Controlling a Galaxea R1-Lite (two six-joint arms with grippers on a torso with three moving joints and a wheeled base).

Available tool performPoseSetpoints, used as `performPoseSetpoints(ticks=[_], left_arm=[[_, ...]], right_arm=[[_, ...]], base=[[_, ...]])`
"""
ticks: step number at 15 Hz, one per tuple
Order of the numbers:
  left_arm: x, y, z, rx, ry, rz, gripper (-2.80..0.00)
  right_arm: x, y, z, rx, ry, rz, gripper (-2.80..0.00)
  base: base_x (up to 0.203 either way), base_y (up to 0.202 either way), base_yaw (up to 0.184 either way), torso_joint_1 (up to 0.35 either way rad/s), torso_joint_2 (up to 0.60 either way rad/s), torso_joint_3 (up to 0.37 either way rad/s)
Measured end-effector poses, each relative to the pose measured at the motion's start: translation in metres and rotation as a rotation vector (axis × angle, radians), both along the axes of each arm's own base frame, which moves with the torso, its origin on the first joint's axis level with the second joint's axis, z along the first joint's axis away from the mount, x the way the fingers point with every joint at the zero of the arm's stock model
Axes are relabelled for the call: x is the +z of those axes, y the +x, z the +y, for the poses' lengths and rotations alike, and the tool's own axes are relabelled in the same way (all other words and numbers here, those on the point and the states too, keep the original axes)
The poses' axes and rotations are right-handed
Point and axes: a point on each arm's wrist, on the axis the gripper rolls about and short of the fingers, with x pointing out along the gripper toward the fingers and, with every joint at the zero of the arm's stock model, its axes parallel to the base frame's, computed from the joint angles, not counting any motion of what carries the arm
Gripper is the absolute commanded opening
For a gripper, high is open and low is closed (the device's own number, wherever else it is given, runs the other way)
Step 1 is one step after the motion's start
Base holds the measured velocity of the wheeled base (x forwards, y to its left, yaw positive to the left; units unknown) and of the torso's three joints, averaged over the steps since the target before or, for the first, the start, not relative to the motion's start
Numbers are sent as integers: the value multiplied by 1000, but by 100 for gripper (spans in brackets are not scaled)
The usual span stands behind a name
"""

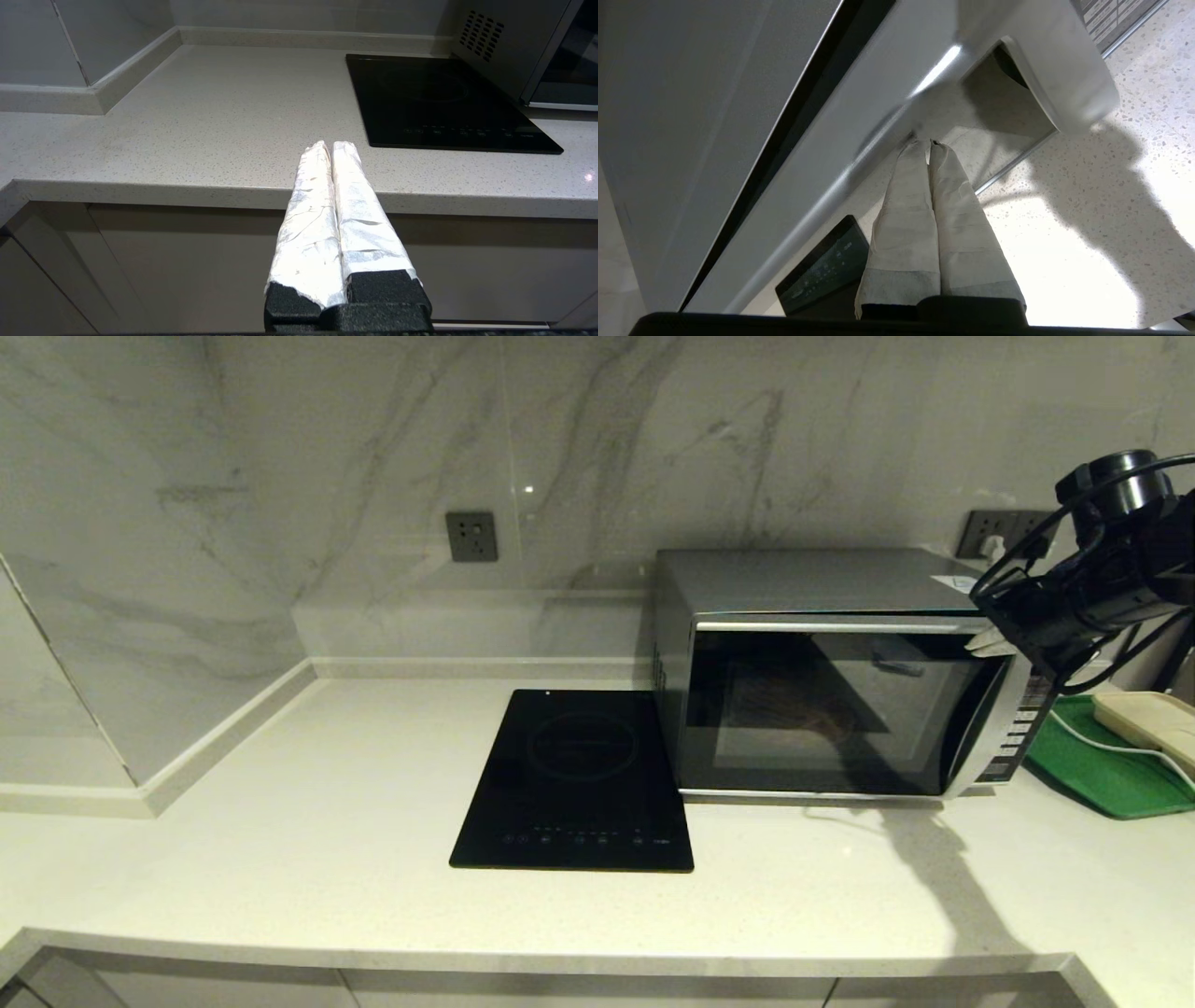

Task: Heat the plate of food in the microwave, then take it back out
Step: Close the microwave oven

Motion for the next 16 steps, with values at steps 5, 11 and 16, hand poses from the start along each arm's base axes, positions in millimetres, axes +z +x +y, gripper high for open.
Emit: performPoseSetpoints(ticks=[5, 11, 16], left_arm=[[0, 0, 0, 0, 0, 0, -280], [0, 0, 0, 0, 0, 0, -280], [0, 0, 0, 0, 0, 0, -280]], right_arm=[[3, -2, 0, 11, 17, -11, -280], [8, 0, 0, 31, 27, -60, -280], [4, 5, 1, 62, 57, -66, -280]], base=[[0, 0, 0, 0, 0, 0], [0, 0, 0, 0, 0, 0], [0, 0, 0, 0, 0, 0]])
